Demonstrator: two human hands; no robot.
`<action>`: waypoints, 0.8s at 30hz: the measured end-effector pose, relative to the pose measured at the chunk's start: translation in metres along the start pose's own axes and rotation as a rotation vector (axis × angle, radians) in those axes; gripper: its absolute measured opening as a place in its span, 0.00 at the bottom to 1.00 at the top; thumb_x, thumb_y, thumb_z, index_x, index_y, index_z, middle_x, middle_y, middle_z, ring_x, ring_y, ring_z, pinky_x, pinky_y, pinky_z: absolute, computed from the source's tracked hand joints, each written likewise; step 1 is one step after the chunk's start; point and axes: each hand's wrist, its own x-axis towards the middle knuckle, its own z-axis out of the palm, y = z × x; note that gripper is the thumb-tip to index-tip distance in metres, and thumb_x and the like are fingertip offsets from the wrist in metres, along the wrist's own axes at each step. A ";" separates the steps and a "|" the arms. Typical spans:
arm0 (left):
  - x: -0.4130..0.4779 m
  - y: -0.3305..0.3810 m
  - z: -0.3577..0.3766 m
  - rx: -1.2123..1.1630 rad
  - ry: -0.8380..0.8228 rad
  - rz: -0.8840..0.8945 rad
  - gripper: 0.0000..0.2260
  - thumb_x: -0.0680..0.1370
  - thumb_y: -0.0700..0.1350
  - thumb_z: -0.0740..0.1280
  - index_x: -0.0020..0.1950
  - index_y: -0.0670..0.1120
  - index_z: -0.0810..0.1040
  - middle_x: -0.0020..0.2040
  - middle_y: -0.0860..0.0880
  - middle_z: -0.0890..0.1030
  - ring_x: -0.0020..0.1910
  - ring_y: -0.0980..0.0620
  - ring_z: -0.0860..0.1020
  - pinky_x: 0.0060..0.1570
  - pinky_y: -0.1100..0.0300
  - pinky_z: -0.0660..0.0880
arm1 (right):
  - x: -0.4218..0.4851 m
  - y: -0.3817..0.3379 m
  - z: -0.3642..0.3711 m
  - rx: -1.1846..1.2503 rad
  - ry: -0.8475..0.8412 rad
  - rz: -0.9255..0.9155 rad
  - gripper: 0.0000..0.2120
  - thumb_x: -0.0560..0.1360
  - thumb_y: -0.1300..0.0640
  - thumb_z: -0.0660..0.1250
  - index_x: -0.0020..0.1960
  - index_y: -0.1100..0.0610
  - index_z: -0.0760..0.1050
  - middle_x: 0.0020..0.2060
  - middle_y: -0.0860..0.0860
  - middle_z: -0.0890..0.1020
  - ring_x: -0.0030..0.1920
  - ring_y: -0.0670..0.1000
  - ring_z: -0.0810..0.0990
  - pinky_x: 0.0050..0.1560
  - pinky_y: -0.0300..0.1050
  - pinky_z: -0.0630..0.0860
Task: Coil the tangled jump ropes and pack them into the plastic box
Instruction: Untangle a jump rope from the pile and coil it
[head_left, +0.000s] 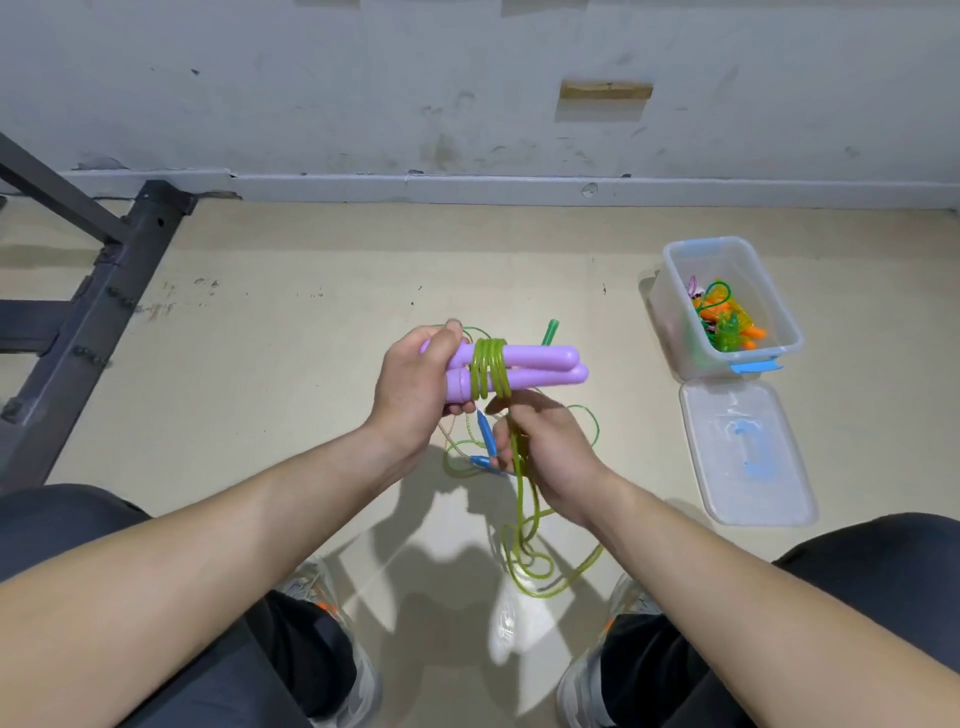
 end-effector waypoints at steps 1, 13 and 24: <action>0.005 0.000 -0.003 0.011 0.032 0.011 0.13 0.82 0.52 0.64 0.46 0.42 0.74 0.33 0.44 0.78 0.24 0.46 0.73 0.26 0.59 0.68 | -0.004 0.003 0.002 -0.151 0.014 -0.064 0.11 0.84 0.59 0.56 0.53 0.56 0.76 0.31 0.52 0.74 0.28 0.48 0.70 0.36 0.42 0.72; 0.008 -0.029 -0.010 0.557 -0.016 0.262 0.09 0.80 0.52 0.68 0.47 0.46 0.75 0.29 0.53 0.80 0.28 0.52 0.78 0.34 0.58 0.76 | -0.017 -0.061 -0.013 -1.495 0.129 -0.575 0.07 0.75 0.46 0.65 0.50 0.47 0.78 0.42 0.46 0.84 0.47 0.57 0.81 0.39 0.46 0.69; 0.000 0.004 -0.007 0.131 -0.230 -0.014 0.10 0.75 0.49 0.65 0.38 0.44 0.74 0.28 0.47 0.73 0.22 0.47 0.70 0.24 0.62 0.67 | -0.004 -0.043 -0.023 0.199 -0.324 -0.007 0.13 0.73 0.47 0.65 0.41 0.56 0.70 0.27 0.47 0.76 0.26 0.44 0.72 0.27 0.35 0.68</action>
